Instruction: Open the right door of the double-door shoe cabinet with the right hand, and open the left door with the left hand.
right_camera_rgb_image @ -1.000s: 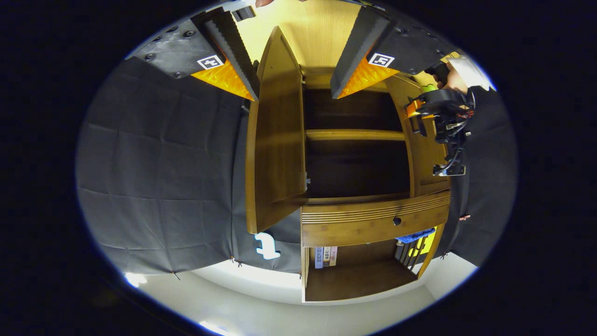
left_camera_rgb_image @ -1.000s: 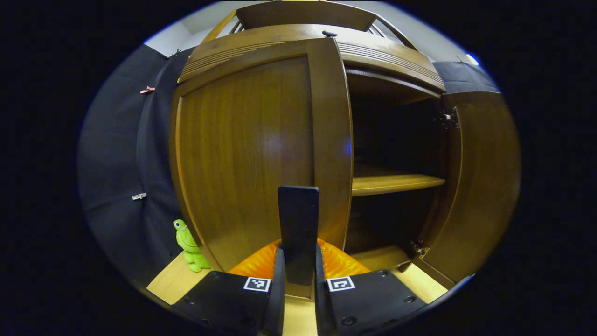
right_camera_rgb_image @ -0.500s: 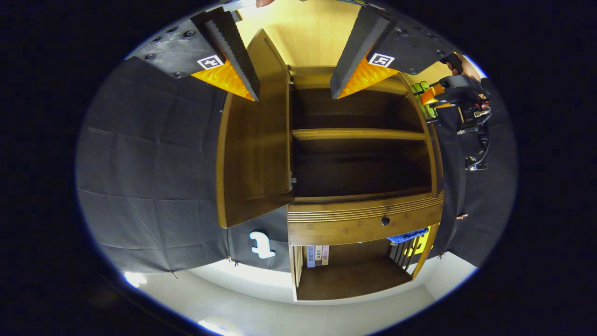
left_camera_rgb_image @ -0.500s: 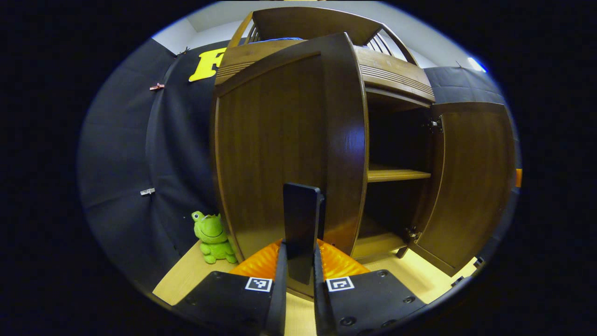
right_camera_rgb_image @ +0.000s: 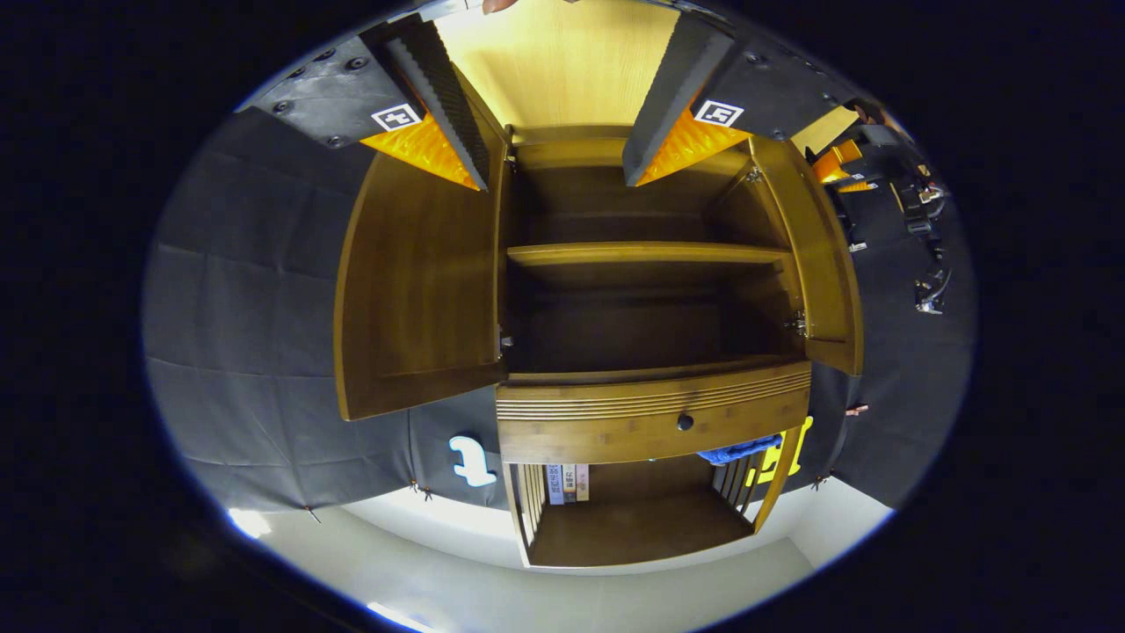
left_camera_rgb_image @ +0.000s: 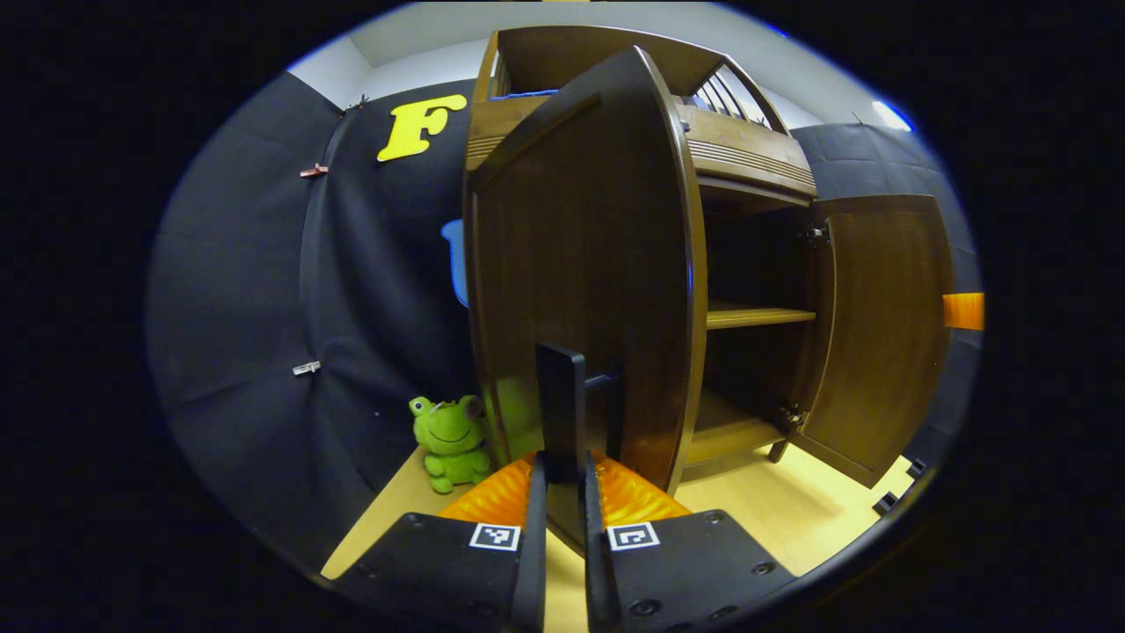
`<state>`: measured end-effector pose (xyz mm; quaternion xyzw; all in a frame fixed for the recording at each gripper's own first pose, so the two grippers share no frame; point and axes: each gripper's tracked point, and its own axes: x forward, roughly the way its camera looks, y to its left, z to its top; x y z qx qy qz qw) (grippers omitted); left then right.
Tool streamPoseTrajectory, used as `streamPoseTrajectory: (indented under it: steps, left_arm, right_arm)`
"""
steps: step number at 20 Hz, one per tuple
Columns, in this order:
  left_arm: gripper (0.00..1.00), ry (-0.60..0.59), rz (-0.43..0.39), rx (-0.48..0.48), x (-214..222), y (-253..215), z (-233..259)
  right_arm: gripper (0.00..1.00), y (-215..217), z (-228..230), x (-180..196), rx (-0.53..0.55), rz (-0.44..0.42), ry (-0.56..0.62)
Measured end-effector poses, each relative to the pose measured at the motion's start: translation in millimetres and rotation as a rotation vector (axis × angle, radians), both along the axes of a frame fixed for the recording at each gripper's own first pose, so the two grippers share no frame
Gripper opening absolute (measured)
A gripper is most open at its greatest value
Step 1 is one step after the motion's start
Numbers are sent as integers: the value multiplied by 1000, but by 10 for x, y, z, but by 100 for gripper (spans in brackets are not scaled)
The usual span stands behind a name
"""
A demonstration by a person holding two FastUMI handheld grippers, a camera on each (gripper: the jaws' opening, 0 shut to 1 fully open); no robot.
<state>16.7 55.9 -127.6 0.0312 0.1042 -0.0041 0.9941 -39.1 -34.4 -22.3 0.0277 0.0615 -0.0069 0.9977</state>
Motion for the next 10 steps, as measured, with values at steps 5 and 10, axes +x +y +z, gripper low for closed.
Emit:
streamPoseTrajectory:
  steps: [5,10]
  left_arm:
    - [17,-12,31,-4,-180,479,-35]
    - [8,-16,50,-32,-301,1002,-75]
  right_arm:
    - [93,317,-6,-38,-4,16,-3]
    - [93,601,-25,-97,1,25,-5]
